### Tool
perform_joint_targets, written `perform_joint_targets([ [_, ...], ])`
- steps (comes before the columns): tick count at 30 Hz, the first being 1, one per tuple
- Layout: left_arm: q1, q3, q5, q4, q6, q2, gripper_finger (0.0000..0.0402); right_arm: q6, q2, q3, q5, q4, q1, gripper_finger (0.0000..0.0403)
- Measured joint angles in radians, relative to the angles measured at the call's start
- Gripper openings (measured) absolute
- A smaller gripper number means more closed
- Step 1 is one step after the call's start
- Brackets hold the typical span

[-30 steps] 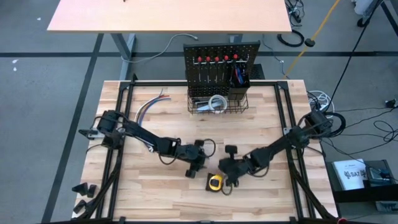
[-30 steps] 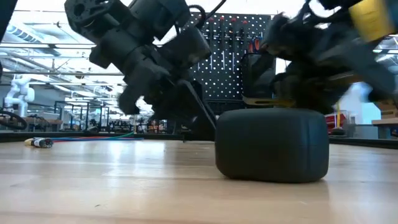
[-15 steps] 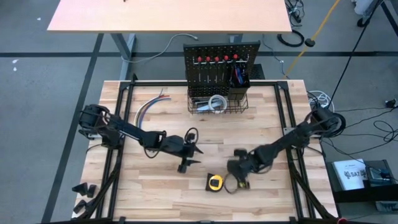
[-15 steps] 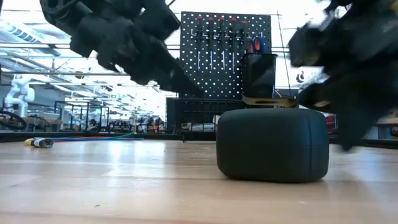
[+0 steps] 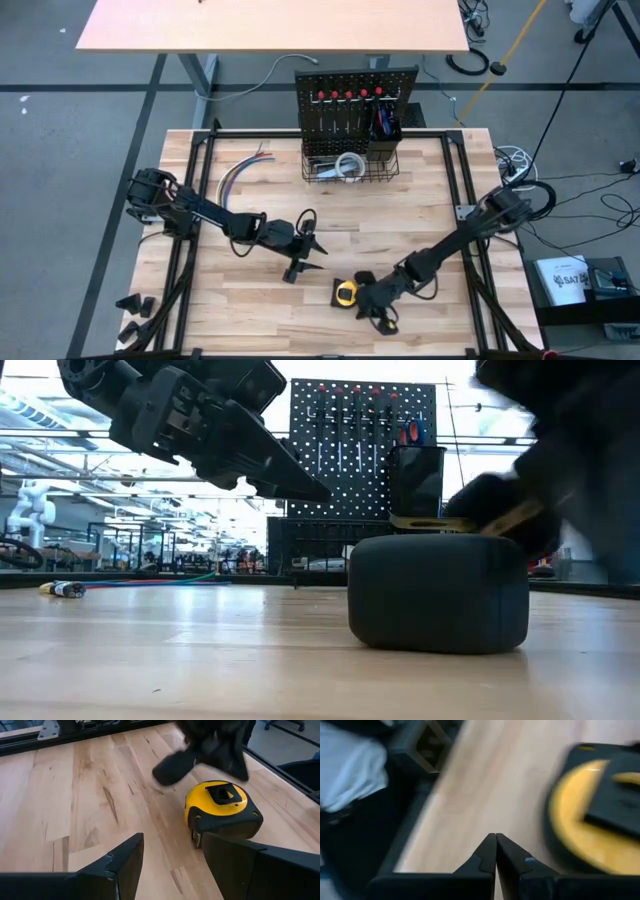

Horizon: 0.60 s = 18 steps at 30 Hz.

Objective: Hang tools onto peg board
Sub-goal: Hang the tape measure on the wire basket on the pegboard

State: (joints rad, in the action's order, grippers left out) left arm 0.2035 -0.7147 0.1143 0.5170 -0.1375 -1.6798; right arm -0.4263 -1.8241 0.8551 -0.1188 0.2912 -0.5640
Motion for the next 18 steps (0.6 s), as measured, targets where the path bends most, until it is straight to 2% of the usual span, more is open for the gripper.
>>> perform_joint_targets([
  [3, 0.000, 0.000, -0.028, 0.000, 0.000, 0.000, 0.0208, 0.013, -0.047, 0.005, 0.033, 0.016, 0.030, 0.0000],
  [6, -0.001, 0.000, -0.114, -0.002, 0.010, 0.000, 0.0208, 0.006, -0.078, 0.028, 0.134, 0.020, 0.045, 0.0000],
  [10, -0.001, 0.000, -0.315, -0.054, 0.027, 0.002, 0.0208, -0.030, -0.091, 0.049, 0.356, -0.003, 0.065, 0.0000],
  [14, -0.001, 0.000, -0.414, -0.196, 0.027, 0.032, 0.0208, -0.033, -0.087, 0.054, 0.542, -0.004, 0.091, 0.0000],
  [18, 0.000, 0.001, -0.493, -0.301, 0.052, 0.093, 0.0208, -0.024, -0.087, 0.054, 0.586, -0.008, 0.139, 0.0000],
])
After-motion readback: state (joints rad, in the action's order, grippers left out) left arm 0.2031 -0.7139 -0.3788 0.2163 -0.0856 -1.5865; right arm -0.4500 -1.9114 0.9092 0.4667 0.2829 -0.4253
